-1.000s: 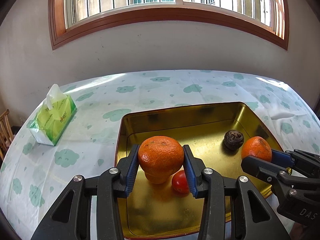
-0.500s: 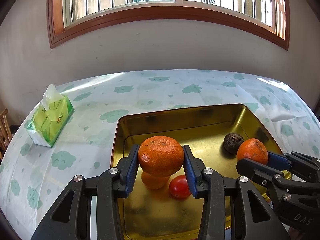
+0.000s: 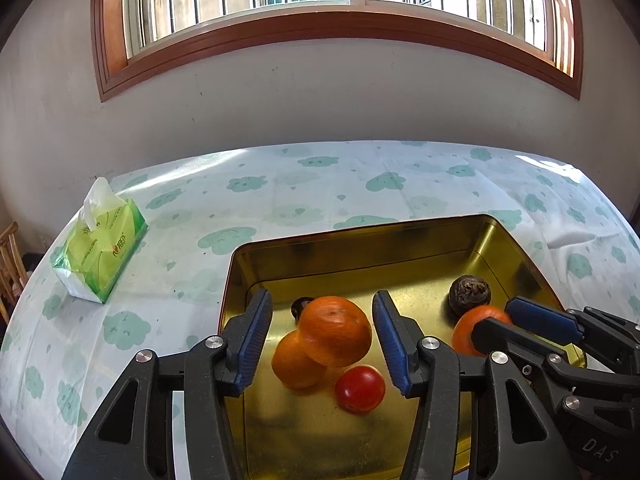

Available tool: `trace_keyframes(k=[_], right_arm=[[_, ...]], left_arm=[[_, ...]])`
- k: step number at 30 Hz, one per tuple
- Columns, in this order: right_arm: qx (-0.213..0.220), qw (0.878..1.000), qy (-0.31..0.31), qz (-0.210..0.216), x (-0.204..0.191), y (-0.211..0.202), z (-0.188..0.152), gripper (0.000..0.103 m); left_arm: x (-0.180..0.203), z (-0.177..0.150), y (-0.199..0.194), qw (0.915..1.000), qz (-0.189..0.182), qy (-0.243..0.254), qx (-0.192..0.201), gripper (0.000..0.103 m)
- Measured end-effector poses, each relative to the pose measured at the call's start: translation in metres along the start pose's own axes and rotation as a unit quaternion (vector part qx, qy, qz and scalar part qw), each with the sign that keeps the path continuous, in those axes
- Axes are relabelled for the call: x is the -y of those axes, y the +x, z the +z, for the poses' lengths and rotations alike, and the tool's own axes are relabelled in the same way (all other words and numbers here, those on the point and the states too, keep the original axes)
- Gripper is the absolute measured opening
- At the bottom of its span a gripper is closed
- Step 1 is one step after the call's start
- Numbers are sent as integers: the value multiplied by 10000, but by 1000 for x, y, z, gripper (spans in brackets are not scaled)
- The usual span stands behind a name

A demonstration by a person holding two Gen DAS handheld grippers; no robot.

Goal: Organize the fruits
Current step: 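Open both tools to drop the mandarins into the tin, then grasp a water chestnut with the right tool while the left tool reaches toward the longans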

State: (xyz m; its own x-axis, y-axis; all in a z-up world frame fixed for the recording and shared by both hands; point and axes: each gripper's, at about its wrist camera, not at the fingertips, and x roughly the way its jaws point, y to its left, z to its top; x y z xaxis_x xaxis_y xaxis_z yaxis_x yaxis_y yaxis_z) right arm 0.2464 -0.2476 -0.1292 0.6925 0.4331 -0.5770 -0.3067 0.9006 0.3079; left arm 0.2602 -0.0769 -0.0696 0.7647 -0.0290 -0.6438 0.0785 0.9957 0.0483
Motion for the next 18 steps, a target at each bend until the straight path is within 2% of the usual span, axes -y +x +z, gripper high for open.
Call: trace_keyframes(k=[2, 9, 13, 18], right_arm=[[75, 10000, 24, -28, 2, -3, 1, 41], [263, 9996, 27, 94, 5, -24, -1, 41], [271, 9994, -76, 200, 6, -46, -16, 41], [52, 9996, -180, 215, 15, -74, -47, 40]], left_arm=[[1, 1, -4, 9999, 22, 31, 101, 63], [1, 1, -14, 9997, 3, 34, 226, 64], [-6, -6, -28, 9995, 7, 0, 321, 64], [-24, -24, -52, 9988, 26, -65, 483, 67]])
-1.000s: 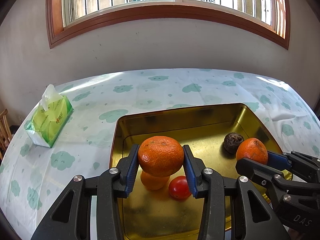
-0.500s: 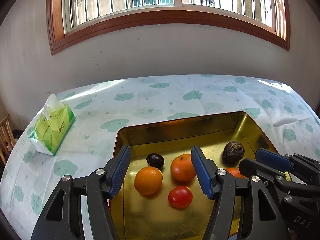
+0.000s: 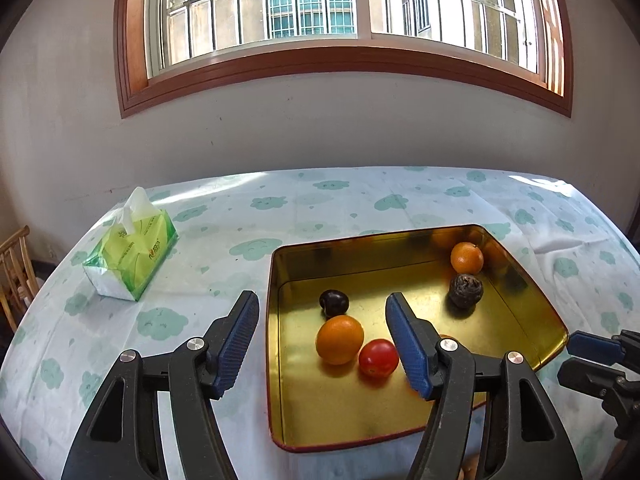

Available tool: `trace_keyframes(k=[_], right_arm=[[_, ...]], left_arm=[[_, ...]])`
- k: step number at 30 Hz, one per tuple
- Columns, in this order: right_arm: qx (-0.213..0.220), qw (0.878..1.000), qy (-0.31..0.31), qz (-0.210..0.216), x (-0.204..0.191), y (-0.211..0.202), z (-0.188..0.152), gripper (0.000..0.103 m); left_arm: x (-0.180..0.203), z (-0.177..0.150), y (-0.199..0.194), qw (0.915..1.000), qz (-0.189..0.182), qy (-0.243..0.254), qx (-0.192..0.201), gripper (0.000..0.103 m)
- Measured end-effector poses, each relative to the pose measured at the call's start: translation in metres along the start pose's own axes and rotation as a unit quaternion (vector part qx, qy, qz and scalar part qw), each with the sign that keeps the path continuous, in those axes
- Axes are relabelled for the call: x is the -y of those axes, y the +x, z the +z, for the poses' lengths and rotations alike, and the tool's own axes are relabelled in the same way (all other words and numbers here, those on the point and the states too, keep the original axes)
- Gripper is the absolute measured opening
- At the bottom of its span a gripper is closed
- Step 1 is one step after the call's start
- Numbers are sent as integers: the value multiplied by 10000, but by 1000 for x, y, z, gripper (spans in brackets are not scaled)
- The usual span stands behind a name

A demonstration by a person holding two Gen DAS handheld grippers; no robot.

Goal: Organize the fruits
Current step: 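Grasp a water chestnut with the right tool while the left tool reaches toward the longans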

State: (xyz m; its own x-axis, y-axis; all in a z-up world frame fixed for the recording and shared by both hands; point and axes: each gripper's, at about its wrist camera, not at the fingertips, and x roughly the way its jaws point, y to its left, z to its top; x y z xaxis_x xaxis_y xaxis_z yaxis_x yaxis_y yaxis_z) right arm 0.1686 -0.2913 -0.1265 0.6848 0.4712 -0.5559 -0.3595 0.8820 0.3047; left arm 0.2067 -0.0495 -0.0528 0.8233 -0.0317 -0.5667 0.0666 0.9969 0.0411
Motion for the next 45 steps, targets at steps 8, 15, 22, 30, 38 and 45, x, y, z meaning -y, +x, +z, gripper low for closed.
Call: trace_keyframes(k=[8, 15, 22, 30, 38, 45], right_arm=[[-474, 9981, -374, -100, -13, -10, -44, 40], [-794, 9938, -721, -298, -23, 13, -51, 46], [-1045, 9909, -828, -199, -30, 30, -48, 30], [-941, 9954, -179, 41, -8, 26, -45, 29], [-917, 9957, -41, 116, -3, 26, -45, 29], [-895, 9958, 91, 177, 0, 26, -44, 29]], left_arm=[[-31, -50, -40, 9997, -218, -60, -119, 67], [-38, -88, -65, 9953, -819, 317, -403, 67], [-11, -89, -74, 9738, -1985, 937, -590, 67], [32, -62, -53, 9214, -3123, 2065, -1038, 48], [52, -62, -26, 8965, -3151, 2786, -1391, 42], [46, -70, -18, 9092, -2986, 2566, -1356, 22]])
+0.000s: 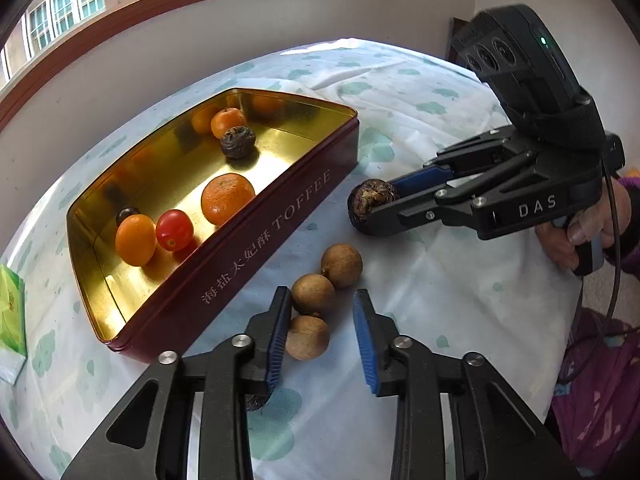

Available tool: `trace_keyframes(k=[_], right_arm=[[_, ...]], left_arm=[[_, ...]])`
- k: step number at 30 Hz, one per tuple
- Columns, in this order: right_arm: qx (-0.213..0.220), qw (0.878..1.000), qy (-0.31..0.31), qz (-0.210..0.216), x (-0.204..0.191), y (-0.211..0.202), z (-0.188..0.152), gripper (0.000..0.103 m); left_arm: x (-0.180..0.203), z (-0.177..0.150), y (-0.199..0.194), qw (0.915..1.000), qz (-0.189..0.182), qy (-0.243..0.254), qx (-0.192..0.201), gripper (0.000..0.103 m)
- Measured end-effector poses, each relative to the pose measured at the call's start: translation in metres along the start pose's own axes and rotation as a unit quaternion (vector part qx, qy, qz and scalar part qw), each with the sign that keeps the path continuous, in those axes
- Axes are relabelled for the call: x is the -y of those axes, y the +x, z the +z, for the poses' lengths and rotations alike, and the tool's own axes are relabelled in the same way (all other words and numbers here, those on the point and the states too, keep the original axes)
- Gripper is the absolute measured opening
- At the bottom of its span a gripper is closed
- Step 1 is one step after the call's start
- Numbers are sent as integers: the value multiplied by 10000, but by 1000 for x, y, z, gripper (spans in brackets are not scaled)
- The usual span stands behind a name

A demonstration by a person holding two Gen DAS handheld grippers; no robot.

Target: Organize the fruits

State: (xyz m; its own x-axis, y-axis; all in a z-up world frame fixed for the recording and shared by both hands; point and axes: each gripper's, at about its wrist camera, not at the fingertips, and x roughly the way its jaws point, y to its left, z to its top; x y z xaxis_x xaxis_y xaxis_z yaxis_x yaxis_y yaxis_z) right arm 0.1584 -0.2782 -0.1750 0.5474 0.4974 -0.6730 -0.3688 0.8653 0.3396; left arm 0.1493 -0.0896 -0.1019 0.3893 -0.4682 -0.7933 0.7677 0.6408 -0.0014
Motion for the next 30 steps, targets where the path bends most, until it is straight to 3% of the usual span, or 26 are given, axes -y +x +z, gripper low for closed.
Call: trace_keyframes(k=[2, 4, 10, 13, 22, 30], right_arm=[[1, 10000, -6, -18, -1, 0, 0, 29], [-4, 10000, -33, -65, -2, 1, 0, 29], [-20, 9998, -117, -184, -6, 2, 0, 29], [-21, 9997, -134, -212, -6, 3, 1, 29], [-25, 9995, -171, -270, -8, 4, 1, 29], [-40, 9987, -283, -413, -12, 5, 2, 29]], left_arm=[[-11, -4, -3, 9985, -187, -502, 58, 21], [-14, -11, -6, 9963, -102, -823, 222, 21], [8, -29, -17, 9853, 779, -1323, 748, 21], [14, -30, -17, 9811, 1183, -1311, 789, 21], [9, -28, -12, 9818, 1208, -1327, 617, 25], [25, -29, -14, 9726, 1887, -1126, 754, 20]])
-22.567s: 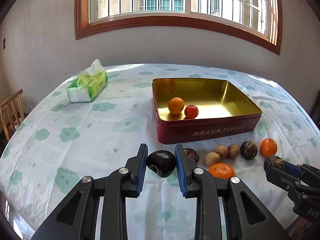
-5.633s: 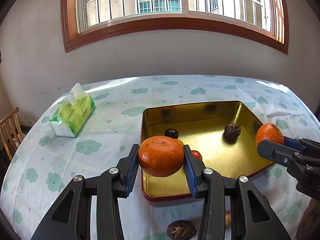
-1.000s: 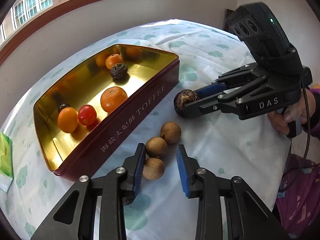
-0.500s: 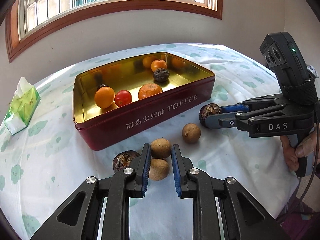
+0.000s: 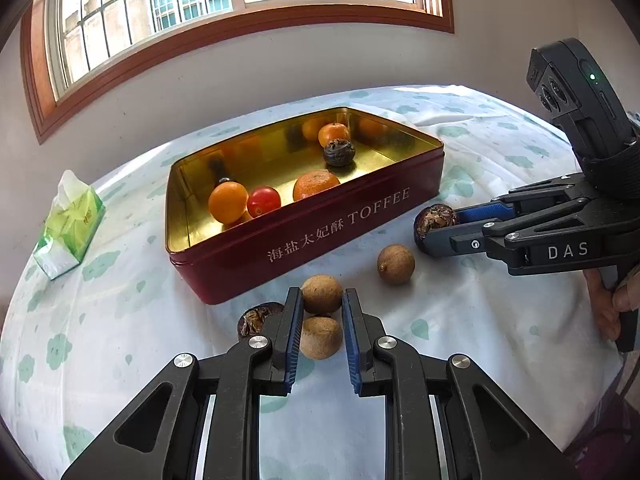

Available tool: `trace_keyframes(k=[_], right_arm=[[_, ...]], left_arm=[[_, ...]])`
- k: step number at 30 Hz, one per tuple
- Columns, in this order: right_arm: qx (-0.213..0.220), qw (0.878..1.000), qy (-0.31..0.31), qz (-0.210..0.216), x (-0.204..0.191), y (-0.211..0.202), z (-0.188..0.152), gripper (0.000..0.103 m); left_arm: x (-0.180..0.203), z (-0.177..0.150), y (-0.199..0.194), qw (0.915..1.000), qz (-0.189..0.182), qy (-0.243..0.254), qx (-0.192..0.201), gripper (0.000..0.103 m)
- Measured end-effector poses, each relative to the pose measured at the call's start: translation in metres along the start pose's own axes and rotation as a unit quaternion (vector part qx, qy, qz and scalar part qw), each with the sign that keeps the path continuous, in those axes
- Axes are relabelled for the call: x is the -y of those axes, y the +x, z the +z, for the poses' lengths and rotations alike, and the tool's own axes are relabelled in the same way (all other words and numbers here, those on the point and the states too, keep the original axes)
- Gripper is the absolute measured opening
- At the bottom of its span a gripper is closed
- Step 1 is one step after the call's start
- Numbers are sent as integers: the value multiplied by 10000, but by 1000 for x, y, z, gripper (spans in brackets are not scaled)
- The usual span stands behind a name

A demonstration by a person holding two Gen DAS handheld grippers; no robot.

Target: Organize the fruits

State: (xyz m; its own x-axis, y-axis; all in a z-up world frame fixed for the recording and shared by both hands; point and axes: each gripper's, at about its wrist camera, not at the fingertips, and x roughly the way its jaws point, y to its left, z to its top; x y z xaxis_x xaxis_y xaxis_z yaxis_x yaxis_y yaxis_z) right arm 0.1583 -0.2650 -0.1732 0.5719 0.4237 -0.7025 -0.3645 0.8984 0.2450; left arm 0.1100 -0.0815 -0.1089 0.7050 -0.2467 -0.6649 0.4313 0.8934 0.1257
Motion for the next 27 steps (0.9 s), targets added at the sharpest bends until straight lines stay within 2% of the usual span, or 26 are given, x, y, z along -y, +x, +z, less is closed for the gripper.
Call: trace_keyframes(k=[11, 21, 27], right_arm=[[-9, 9998, -120, -163, -5, 1, 0, 29], [-15, 9995, -193, -262, -7, 2, -1, 29], [-53, 9971, -423, -630, -18, 4, -2, 28]], left_arm=[[-1, 0, -6, 9989, 413, -10, 202, 18], [0, -1, -11, 9983, 472, 0, 330, 18], [0, -1, -13, 9980, 510, -34, 366, 18]])
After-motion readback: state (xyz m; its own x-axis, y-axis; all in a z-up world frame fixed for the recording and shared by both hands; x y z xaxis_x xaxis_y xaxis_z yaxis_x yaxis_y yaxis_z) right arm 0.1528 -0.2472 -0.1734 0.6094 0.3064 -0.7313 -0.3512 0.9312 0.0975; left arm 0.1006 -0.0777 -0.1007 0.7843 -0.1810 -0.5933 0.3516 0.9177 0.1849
